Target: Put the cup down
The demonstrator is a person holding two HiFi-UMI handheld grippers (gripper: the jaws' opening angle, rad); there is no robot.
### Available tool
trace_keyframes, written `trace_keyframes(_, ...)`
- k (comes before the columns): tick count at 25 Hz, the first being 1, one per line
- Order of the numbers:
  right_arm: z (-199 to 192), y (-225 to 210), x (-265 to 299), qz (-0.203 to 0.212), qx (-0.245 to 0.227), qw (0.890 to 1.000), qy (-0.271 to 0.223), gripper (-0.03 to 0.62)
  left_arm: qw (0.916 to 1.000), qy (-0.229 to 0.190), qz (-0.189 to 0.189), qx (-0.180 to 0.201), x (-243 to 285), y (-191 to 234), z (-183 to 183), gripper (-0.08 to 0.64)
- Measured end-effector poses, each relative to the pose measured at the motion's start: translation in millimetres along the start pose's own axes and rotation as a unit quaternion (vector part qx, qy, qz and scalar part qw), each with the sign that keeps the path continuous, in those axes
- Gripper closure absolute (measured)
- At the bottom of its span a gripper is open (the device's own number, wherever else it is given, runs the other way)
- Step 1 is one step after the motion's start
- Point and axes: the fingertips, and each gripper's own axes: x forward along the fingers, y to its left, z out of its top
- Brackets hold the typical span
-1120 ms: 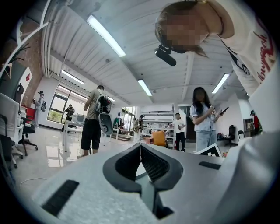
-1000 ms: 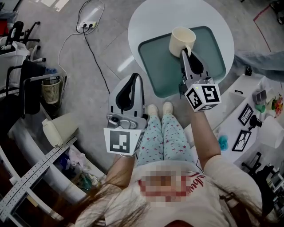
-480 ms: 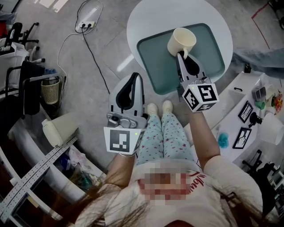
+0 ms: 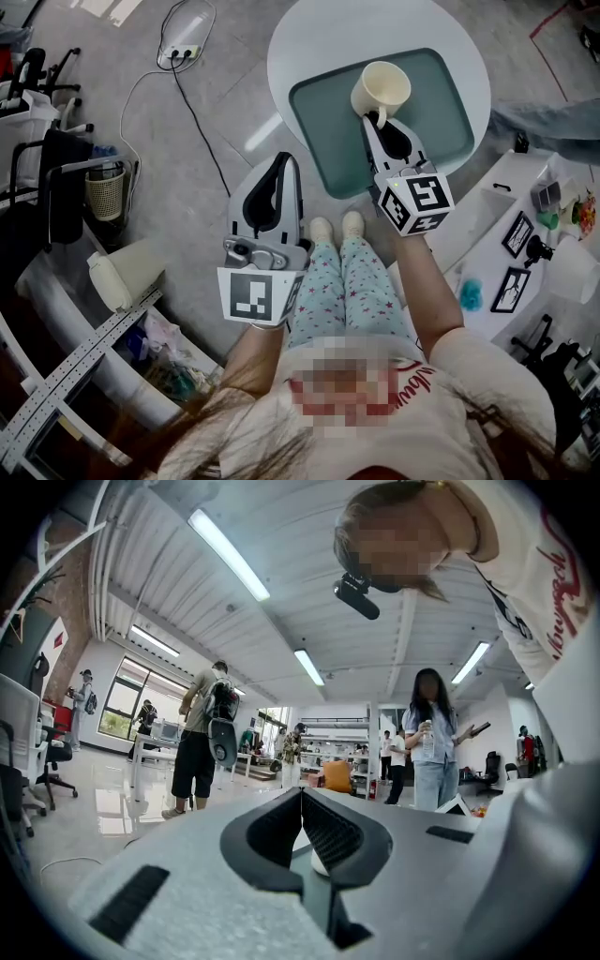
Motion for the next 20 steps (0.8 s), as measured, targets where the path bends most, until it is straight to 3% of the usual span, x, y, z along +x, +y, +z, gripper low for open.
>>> trace_keyframes(8,-6,5,6,-0.001,-0.042,0.999,0.023,0.538,1.0000,0.000,-0.002,-0.005,4,3,0,0.546)
trace_keyframes(20,-10,2,16,0.001,-0.050,0.998,0.046,0.538,0.9999,0.004,-0.010,-0.012,15,-1,-5,0.546)
